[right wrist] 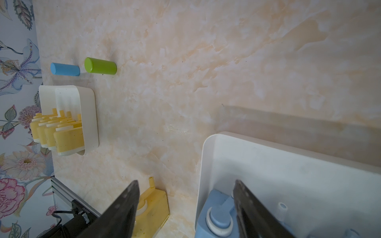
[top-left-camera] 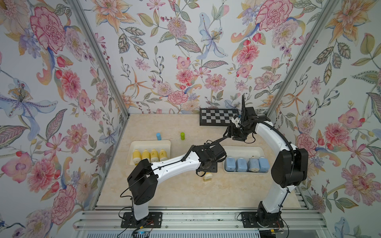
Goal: Place the pencil sharpeners by color into the storage box
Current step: Pick up the pencil sharpener from the center of the board.
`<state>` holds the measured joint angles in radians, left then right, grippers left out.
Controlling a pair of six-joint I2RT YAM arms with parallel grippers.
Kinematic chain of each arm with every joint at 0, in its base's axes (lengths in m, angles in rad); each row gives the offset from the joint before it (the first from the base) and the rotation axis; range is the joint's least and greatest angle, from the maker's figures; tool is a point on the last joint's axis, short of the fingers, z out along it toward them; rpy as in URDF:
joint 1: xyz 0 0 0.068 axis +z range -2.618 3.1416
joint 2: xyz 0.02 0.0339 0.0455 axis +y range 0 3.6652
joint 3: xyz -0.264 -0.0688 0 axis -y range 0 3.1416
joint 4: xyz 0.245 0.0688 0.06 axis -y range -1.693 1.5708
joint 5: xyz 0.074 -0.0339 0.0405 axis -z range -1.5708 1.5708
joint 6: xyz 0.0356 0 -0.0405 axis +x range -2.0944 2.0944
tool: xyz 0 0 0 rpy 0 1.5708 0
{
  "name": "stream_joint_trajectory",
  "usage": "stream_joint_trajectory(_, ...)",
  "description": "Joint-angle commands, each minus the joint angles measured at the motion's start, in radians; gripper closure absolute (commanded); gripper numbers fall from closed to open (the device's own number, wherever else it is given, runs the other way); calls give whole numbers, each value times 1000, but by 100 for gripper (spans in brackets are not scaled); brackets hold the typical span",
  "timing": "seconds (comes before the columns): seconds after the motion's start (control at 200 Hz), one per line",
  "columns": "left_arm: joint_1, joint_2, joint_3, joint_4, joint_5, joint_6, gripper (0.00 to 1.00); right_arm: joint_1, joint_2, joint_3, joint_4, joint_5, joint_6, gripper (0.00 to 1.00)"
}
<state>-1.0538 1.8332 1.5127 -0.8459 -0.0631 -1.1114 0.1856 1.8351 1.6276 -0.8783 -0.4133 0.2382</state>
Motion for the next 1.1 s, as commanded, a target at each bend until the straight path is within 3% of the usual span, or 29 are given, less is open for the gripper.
stream_joint_trajectory(0.0, -9, 28, 7, -29, -10, -28, 32, 0, -40, -12, -19, 4, -26, 27)
stream_joint_trajectory(0.47, 2, 121, 17, -39, 35, 14, 34, -12, -46, -23, -15, -3, -30, 27)
stream_joint_trajectory(0.911, 21, 132, 36, -102, 11, 43, 51, -17, -44, -31, -8, -12, -30, 27)
stream_joint_trajectory(1.096, 41, 120, 71, -166, -37, 59, 53, -20, -46, -33, -6, -17, -33, 27)
